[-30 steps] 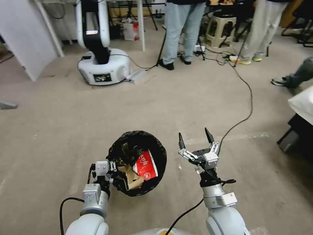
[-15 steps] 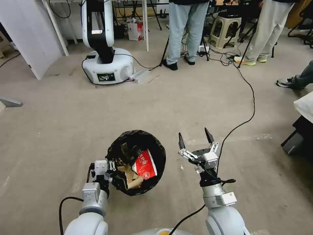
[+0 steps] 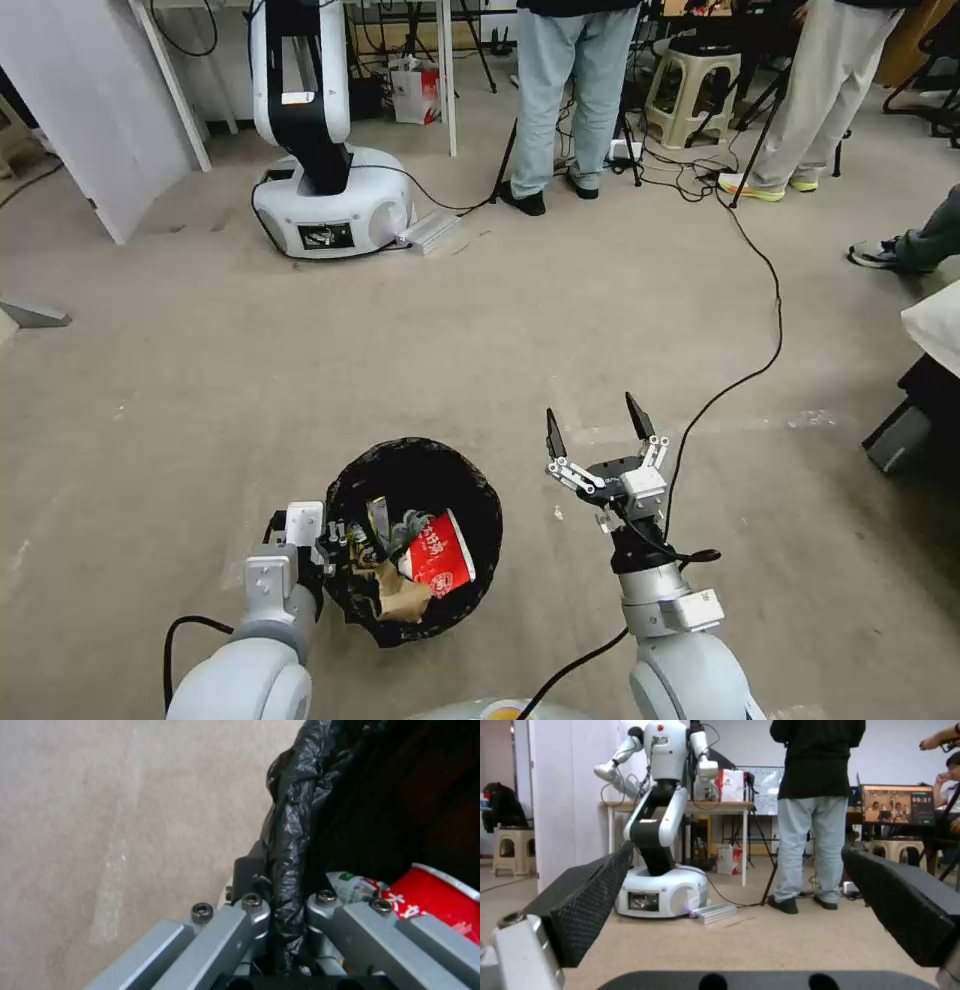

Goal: Pick up the trash bin, then pick up the garbage from the floor and place it into the trash bin.

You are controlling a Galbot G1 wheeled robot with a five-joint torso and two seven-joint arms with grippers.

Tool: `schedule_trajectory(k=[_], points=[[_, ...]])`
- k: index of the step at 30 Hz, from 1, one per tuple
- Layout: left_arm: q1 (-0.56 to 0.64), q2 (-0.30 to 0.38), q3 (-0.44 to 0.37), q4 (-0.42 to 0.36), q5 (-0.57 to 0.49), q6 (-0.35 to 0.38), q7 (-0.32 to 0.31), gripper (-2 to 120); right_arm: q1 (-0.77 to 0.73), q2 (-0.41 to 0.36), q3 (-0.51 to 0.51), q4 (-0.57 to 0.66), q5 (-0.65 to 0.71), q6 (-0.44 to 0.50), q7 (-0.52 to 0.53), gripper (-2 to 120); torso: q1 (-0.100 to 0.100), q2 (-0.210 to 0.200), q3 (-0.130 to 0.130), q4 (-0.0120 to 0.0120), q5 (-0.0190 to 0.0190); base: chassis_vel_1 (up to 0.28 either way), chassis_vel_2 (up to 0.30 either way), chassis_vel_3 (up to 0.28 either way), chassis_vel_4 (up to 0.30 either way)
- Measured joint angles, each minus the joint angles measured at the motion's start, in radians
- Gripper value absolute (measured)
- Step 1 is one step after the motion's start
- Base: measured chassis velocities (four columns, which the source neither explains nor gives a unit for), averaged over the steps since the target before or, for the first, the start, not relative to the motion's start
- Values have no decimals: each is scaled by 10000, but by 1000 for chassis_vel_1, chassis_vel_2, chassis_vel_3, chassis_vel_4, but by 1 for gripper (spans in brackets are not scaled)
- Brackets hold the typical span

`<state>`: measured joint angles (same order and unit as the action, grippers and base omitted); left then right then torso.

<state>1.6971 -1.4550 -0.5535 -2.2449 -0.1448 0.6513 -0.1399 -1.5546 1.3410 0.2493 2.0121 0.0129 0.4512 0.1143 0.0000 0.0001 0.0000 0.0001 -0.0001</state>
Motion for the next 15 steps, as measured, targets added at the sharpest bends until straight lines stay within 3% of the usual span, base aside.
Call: schedule_trajectory(k=[15], points=[[-607,-117,-618,1167,-1039,120,-151,1,-37,-11,-161,-91,-25,82,-156,100,-1,2,-2,5,15,0,0,0,0]])
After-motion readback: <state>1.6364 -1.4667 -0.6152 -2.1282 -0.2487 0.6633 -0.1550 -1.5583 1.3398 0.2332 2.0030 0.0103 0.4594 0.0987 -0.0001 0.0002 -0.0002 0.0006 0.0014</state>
